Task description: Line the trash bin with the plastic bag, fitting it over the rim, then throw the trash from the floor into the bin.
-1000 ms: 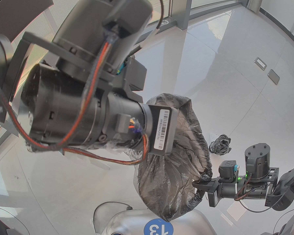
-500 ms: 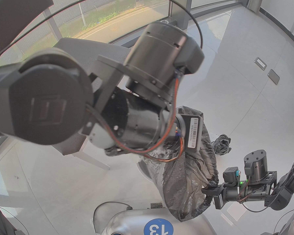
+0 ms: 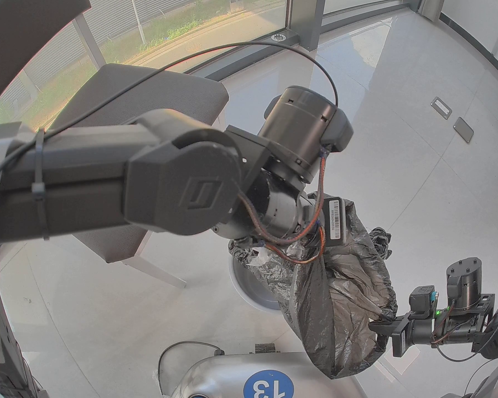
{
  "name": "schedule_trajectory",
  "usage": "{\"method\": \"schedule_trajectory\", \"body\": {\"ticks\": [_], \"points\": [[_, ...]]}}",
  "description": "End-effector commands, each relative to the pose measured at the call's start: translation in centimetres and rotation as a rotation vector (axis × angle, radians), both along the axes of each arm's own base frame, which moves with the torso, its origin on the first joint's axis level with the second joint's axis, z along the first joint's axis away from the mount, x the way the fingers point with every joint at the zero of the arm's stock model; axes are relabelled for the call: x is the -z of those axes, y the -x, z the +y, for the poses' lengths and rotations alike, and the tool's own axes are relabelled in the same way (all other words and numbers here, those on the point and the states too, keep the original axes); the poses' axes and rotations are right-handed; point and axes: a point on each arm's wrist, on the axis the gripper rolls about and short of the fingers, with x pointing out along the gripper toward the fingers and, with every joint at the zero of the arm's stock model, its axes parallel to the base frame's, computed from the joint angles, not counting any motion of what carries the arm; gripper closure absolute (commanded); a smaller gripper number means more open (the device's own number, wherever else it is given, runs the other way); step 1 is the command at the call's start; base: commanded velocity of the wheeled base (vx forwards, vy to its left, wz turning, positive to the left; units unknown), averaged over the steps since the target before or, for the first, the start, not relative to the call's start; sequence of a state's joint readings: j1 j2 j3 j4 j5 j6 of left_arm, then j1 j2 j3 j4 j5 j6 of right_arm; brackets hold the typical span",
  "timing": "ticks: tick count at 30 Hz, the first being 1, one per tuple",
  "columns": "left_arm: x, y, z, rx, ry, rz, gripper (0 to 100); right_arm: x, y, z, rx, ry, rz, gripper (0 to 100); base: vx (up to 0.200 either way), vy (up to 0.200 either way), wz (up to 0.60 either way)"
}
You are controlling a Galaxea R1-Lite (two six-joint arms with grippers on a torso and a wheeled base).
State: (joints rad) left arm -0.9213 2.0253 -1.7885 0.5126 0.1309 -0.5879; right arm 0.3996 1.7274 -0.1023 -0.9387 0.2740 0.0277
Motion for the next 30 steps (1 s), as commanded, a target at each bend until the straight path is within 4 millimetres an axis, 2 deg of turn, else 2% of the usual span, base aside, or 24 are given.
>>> {"method": "schedule_trajectory", "body": {"ticks": [1, 8, 18, 24, 30], "points": [[1.1, -1.1, -0.1, -0.023, -0.012, 0.024, 100, -0.8, 0.2, -0.1, 0.002, -0.016, -0.037, 100, 0.000, 0.000, 0.00], [1.4, -3.1, 0.4, -0.056, 0.049, 0.025, 100, -1.1, 0.6, 0.1, -0.016, -0.023, -0.056, 100, 0.000, 0.000, 0.00], [1.8, -5.8, 1.0, -0.094, 0.110, 0.008, 100, -2.6, 1.7, 0.4, -0.055, -0.064, -0.124, 100, 0.000, 0.000, 0.00], [2.0, -7.6, 2.7, -0.153, 0.115, 0.005, 100, -2.7, 1.0, 0.9, -0.065, -0.064, -0.129, 100, 0.000, 0.000, 0.00], [2.0, -9.7, 5.3, -0.219, 0.130, -0.002, 100, -2.1, -1.4, 2.1, -0.067, -0.054, -0.116, 100, 0.000, 0.000, 0.00]]}}
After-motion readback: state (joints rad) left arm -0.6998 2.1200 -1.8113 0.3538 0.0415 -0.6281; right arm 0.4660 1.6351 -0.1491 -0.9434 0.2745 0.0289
